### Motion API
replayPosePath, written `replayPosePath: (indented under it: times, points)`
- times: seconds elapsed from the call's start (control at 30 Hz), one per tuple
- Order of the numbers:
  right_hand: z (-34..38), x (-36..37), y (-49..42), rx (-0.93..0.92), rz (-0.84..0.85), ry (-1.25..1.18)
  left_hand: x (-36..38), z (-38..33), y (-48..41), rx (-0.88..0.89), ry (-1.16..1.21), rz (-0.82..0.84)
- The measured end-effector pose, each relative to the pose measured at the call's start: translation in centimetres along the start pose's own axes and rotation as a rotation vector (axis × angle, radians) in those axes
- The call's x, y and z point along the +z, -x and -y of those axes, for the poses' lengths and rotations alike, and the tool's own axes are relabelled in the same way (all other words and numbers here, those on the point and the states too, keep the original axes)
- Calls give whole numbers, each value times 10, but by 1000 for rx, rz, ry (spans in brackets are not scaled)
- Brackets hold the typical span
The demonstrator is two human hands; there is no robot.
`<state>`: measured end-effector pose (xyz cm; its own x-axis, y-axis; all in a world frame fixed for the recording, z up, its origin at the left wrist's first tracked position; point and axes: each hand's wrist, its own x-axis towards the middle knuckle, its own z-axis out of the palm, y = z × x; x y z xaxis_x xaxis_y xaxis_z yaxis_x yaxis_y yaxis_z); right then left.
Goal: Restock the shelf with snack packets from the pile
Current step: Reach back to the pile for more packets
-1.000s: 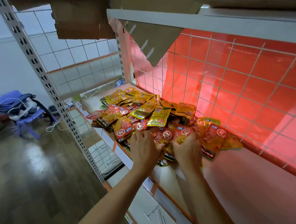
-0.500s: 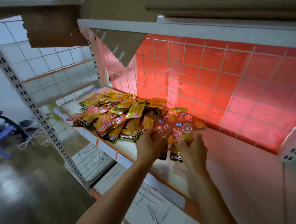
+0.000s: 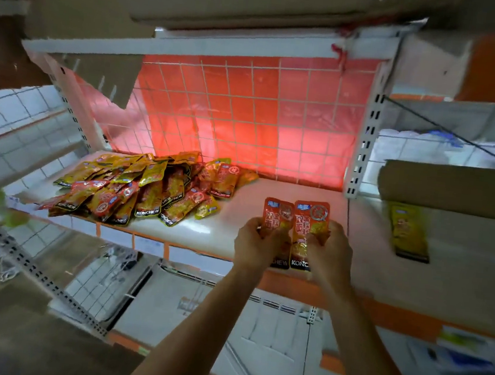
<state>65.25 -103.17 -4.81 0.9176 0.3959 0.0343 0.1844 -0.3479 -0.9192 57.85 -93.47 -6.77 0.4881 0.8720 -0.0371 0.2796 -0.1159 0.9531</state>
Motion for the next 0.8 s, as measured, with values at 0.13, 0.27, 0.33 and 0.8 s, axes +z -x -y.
replayPosePath:
  times: [0.13,0.27,0.33,0.8]
  points:
    - [-16,-41,4,33,-77,1,37,-11,19,-35,46,111]
    - [-35,-86,2,54,-161,40,77,-23,37,-55,81,182]
    - [-46,-112,0,60,-216,80,100,-29,46,-42,65,217]
    - [-129,-303,-21,100,-342,88,273,-93,150,-19,104,376]
